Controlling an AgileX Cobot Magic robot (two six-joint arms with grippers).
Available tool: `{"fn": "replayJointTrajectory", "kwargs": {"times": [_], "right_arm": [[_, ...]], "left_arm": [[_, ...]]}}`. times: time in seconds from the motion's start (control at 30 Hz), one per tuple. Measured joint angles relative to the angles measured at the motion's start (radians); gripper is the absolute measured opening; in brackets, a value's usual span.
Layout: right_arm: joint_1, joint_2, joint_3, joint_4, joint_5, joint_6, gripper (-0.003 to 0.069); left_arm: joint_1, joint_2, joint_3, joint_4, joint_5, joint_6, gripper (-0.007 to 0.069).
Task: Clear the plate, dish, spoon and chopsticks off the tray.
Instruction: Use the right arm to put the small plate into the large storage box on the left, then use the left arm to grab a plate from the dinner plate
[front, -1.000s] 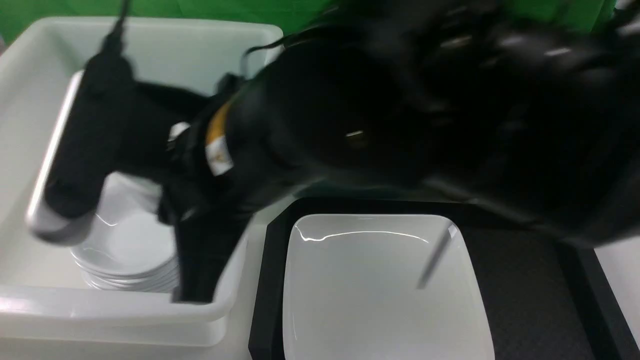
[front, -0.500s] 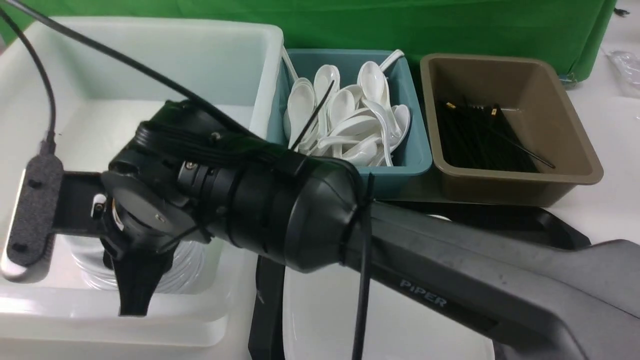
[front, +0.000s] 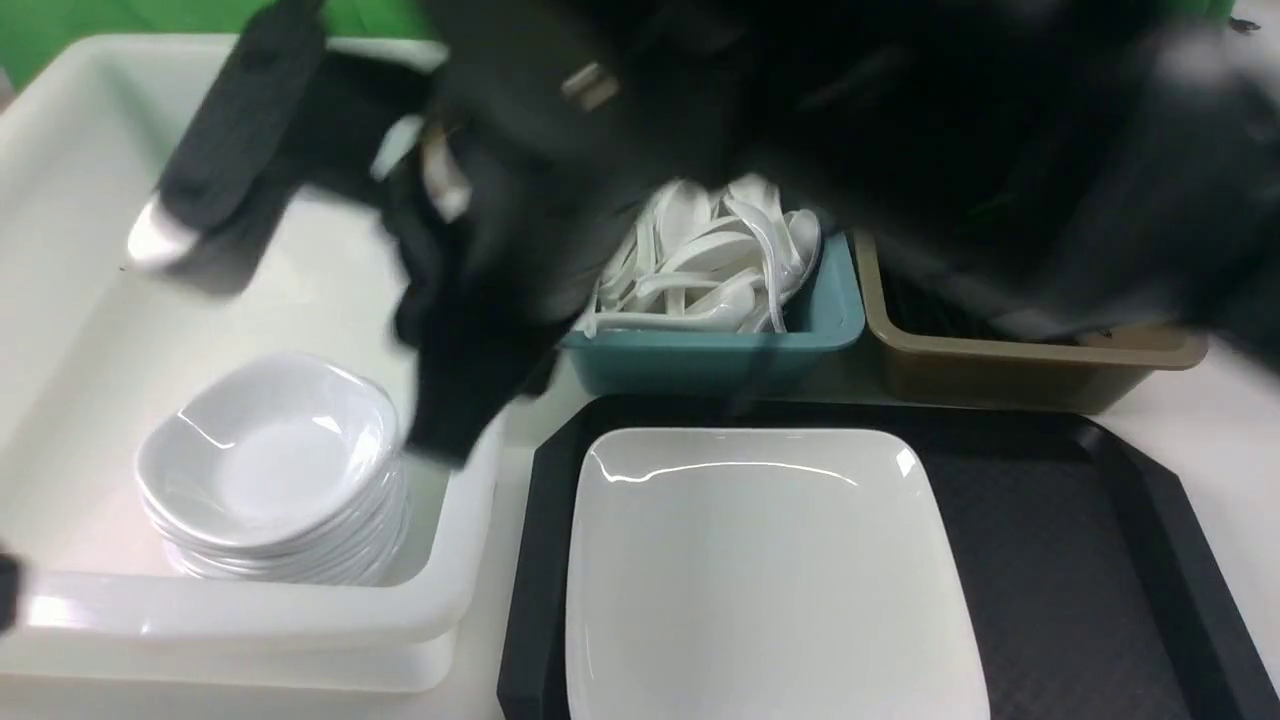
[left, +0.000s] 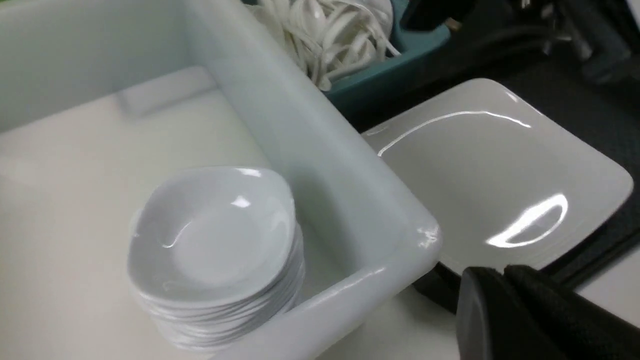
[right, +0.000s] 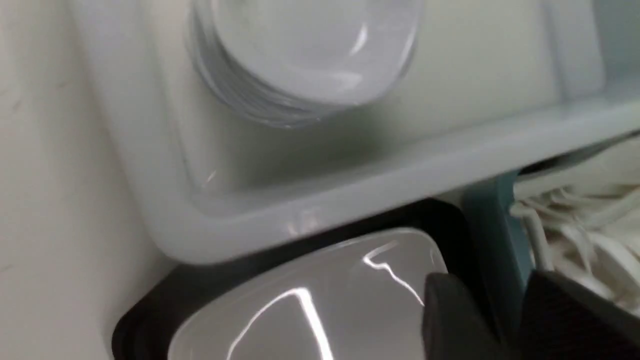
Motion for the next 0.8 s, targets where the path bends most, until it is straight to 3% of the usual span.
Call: {"fn": "replayJointTrajectory", "kwargs": {"times": [0.1, 0.23, 0.33, 0.37, 0.53, 0.7, 0.8], "right_arm": [[-0.052, -0.159, 0.187, -0.002, 0.000, 0.085, 0.0078], [-0.107, -0.401, 0.454, -0.011, 0.000, 0.172, 0.0047], [-0.125, -0.610, 0.683, -0.015, -0.005, 0.252, 0.0047], [-0.125, -0.706, 0.800, -0.014, -0.019, 0.296, 0.0047], [-0.125, -0.930, 0.992, -0.009, -0.057, 0.416, 0.0048], [-0.125, -1.062, 1.097, -0.008, -0.066, 0.490, 0.0050], [-0.125, -1.115, 1.139, -0.006, -0.068, 0.512, 0.0053]], "left_arm": [[-0.013, 0.148, 0.000, -0.059, -0.015, 0.104, 0.0017], [-0.108, 0.309, 0.000, -0.080, -0.066, 0.241, 0.0017], [-0.266, 0.438, 0.000, -0.069, -0.115, 0.366, 0.0017], [-0.344, 0.517, 0.000, -0.037, -0.144, 0.412, 0.0017], [-0.566, 0.777, 0.000, 0.167, -0.225, 0.468, 0.0027], [-0.641, 0.949, 0.000, 0.302, -0.298, 0.481, 0.0108], [-0.646, 1.022, 0.000, 0.342, -0.348, 0.483, 0.0218]]}}
